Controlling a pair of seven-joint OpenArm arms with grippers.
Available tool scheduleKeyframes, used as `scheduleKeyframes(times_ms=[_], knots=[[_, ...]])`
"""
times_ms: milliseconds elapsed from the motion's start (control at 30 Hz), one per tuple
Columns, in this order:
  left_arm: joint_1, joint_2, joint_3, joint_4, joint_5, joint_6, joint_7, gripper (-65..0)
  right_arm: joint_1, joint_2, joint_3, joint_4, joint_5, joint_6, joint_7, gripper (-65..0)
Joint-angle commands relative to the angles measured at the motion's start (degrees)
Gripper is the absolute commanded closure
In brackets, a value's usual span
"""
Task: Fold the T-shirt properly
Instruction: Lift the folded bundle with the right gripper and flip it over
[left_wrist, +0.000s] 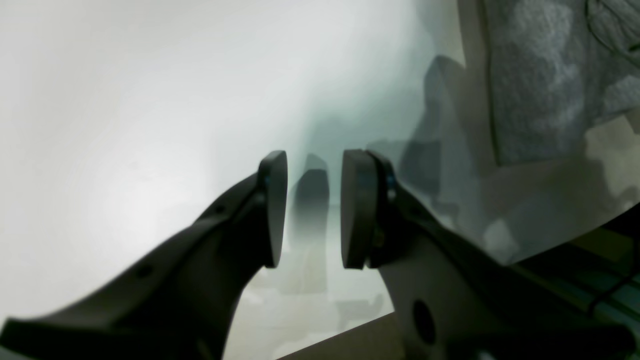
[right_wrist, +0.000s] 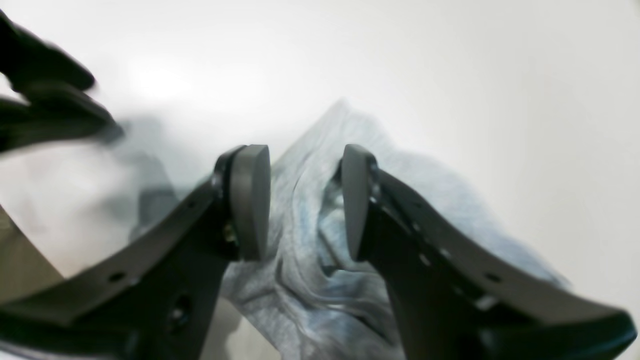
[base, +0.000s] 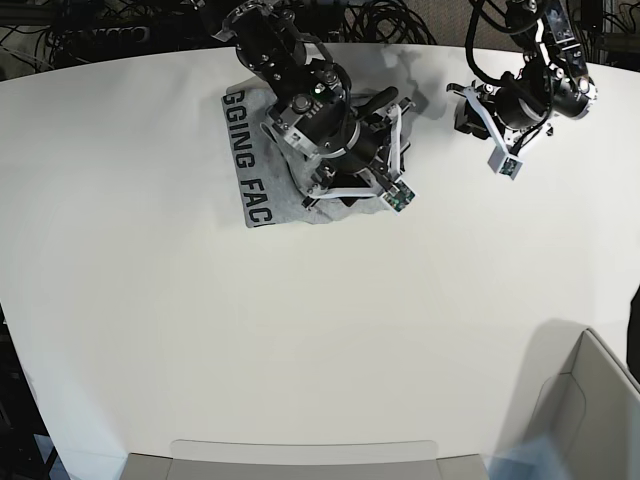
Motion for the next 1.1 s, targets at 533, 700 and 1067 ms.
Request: scheduleKeyframes(times_ms=[533, 700, 1067], knots=[[-0.5, -0.8, -0.2, -4.8, -0.7, -0.1, -1.3, -17.9, -5.1, 0.0, 18.9, 9.0, -10.3, -5.2, 2.8, 0.0], [-0.5, -0.8, -0.2, -6.0, -0.7, -0.1, -1.3, -17.9, -8.8, 0.2, 22.5, 8.9, -10.1, -5.0, 2.8, 0.0], [-0.6, -0.8, -0.2, -6.0, -0.7, -0.1, -1.3, -17.9, -11.1, 0.2, 8.9, 6.3, -10.0, 9.5, -7.3, 0.0]])
